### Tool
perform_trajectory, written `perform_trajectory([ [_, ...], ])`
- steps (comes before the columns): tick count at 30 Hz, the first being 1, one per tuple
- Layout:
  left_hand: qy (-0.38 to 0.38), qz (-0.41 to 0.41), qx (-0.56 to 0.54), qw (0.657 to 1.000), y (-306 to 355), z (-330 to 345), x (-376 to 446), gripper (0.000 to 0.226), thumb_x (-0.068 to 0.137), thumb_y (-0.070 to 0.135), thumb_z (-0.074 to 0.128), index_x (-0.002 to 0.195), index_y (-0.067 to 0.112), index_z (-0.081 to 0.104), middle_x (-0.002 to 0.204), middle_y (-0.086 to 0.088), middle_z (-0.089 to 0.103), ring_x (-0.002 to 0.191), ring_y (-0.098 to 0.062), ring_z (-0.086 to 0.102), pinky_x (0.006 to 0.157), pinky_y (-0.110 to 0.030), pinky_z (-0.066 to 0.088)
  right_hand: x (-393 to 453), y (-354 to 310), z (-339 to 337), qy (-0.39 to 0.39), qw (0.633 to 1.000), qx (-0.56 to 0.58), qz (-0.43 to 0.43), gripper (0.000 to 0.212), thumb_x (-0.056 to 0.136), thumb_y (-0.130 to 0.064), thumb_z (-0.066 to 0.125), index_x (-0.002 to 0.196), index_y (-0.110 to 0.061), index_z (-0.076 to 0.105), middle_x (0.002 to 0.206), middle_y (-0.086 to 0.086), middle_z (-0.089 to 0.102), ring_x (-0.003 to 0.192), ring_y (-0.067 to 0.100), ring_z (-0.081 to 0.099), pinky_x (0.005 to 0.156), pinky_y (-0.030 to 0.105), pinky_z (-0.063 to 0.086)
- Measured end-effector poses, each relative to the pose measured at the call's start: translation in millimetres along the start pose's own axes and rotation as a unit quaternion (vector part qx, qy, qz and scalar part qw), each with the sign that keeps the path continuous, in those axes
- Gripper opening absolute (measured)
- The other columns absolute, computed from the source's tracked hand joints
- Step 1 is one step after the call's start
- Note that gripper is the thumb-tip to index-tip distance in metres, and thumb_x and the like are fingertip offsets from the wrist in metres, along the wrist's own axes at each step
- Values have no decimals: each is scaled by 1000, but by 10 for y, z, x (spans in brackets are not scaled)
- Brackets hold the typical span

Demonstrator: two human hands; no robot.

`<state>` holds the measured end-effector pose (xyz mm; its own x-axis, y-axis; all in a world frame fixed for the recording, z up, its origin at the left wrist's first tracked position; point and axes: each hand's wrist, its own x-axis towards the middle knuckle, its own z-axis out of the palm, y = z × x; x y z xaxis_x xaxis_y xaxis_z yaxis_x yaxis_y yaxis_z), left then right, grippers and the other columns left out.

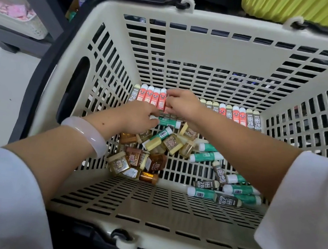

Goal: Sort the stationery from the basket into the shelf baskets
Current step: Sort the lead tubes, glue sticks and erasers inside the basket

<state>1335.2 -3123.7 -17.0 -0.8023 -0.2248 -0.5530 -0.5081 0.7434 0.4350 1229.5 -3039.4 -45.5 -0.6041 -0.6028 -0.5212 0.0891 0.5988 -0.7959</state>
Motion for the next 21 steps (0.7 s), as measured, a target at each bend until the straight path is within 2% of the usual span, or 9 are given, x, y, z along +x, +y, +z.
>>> perform_trajectory([
  [4, 9, 24, 9, 1000, 33, -9, -46, 36, 97, 25, 43, 130, 12, 50, 132, -9, 52, 112, -20, 49, 82, -22, 34, -228, -59, -506, -15, 999, -27, -37, 34, 96, -5, 41, 128, -10, 49, 104, 6, 57, 88, 11, 57, 85, 28, 52],
  [7, -2, 51, 29, 998, 85, -22, -80, 34, 97, 25, 42, 128, 14, 51, 129, -6, 53, 91, -9, 47, 69, -18, 35, -456, 52, -900, -73, 982, -170, -48, 22, 96, -11, 44, 114, -11, 56, 101, 10, 63, 86, 17, 60, 75, 28, 52],
  [10, -52, 80, 69, 993, 283, 8, -60, 32, 97, 28, 41, 124, 16, 52, 126, -3, 54, 88, -8, 49, 73, -20, 37, -661, 267, -1118, -169, 880, -441, -45, 26, 95, -22, 47, 107, -6, 63, 101, 9, 65, 89, 23, 60, 70, 26, 48],
  [12, -69, 106, 92, 988, 465, 95, -29, 32, 98, 30, 40, 124, 17, 52, 118, -1, 57, 84, -8, 49, 72, -20, 37, -760, 432, -1108, -224, 792, -567, -15, 29, 94, -28, 48, 112, -9, 62, 112, 6, 64, 98, 20, 58, 81, 27, 44],
  [13, -69, 124, 100, 985, 553, 159, -22, 31, 98, 30, 40, 123, 16, 53, 109, 1, 59, 77, -5, 49, 67, -18, 35, -803, 518, -1065, -238, 768, -595, 3, 30, 94, -29, 49, 115, -11, 60, 116, 5, 62, 102, 20, 57, 83, 26, 42],
  [15, -73, 155, 88, 981, 671, 313, -9, 30, 97, 27, 41, 121, 14, 54, 106, 0, 60, 83, -9, 54, 68, -20, 37, -879, 687, -924, -234, 765, -600, 8, 31, 92, -28, 53, 119, -12, 54, 113, 4, 60, 93, 20, 55, 74, 25, 38],
  [18, -119, 164, 57, 978, 651, 447, -22, 27, 97, 24, 43, 119, 15, 55, 116, -4, 59, 102, -18, 56, 83, -28, 42, -941, 871, -717, -210, 759, -613, -63, 46, 87, -24, 58, 129, -16, 40, 93, 1, 56, 73, 15, 50, 60, 25, 40],
  [20, -136, 150, 35, 979, 570, 428, -2, 26, 97, 24, 43, 118, 17, 56, 113, -3, 60, 95, -18, 59, 82, -32, 48, -957, 920, -660, -219, 736, -633, -99, 60, 85, -26, 61, 136, -17, 30, 103, 5, 56, 84, 20, 54, 66, 31, 48],
  [21, -129, 142, 28, 981, 532, 406, 15, 26, 97, 24, 43, 117, 16, 56, 108, -1, 60, 86, -15, 59, 74, -30, 49, -961, 935, -649, -230, 726, -638, -113, 63, 85, -26, 61, 138, -17, 29, 111, 8, 54, 92, 22, 55, 72, 34, 51],
])
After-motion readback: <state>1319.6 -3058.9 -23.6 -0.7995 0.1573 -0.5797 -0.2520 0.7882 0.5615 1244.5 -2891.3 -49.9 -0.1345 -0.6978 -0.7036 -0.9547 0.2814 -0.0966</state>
